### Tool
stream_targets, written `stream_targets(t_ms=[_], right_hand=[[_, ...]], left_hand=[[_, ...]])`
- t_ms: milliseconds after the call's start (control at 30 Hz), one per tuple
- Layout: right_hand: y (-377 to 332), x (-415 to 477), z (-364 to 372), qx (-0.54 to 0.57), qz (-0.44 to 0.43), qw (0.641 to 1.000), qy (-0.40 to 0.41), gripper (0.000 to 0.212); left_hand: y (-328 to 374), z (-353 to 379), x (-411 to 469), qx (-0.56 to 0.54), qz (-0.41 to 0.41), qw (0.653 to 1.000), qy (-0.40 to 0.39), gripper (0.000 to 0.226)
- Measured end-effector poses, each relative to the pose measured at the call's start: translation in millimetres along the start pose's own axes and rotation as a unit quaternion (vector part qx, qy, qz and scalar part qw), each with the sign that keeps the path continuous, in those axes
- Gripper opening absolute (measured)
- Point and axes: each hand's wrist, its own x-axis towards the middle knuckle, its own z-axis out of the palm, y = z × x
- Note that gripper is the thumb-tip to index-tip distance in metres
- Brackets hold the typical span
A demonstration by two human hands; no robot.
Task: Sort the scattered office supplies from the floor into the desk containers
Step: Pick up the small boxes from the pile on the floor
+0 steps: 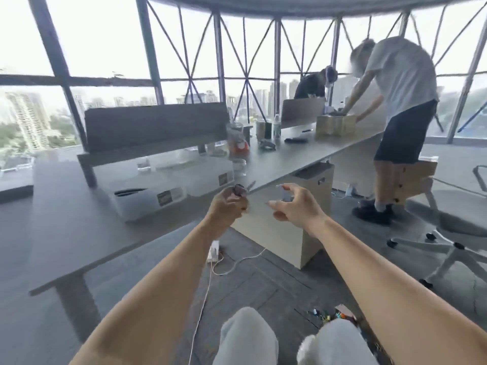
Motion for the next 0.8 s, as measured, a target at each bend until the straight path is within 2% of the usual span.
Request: stream_targets(t_ms=[233,300,367,467,533,633,700,800], right_hand=[[-30.4,40.8,2.8,-0.037,-0.032,0.998,-0.035,0.060],[-30.7,68.5,22.3,-0.024,-0.023,0.999,-0.022,0.058],[-26.5,98.7,46.9,0.006,-0.010,1.000,-0.023,0.059],[-27.1,150.1,86.7,0.051,-0.010,0.997,-0.060,0.057],[-32.5,181.9,110.2,0.072,-0.025,0.993,-0.091,0.053],[-39.5,225.1,141.8,0.083,-0.054,0.985,-0.141,0.054],[-44.9,248.3,161.2,0.081,-0.076,0.978,-0.174,0.053],[-56.9,276.9,187.5,0.066,-0.108,0.971,-0.201,0.055]], left_hand=[[31.1,-55.3,11.0,0.012,0.019,0.998,0.053,0.012],[35.6,-73.4,23.4,0.068,0.046,0.995,0.060,0.009],[34.1,-93.4,38.8,0.148,0.083,0.984,0.061,0.018],[24.4,-131.5,64.2,0.231,0.125,0.963,0.067,0.036],[18.8,-163.5,82.5,0.297,0.142,0.941,0.080,0.037],[14.6,-217.4,106.3,0.419,0.163,0.889,0.081,0.029],[14.9,-249.6,115.8,0.479,0.154,0.862,0.064,0.030],[15.6,-287.0,122.0,0.533,0.088,0.842,0.001,0.036]])
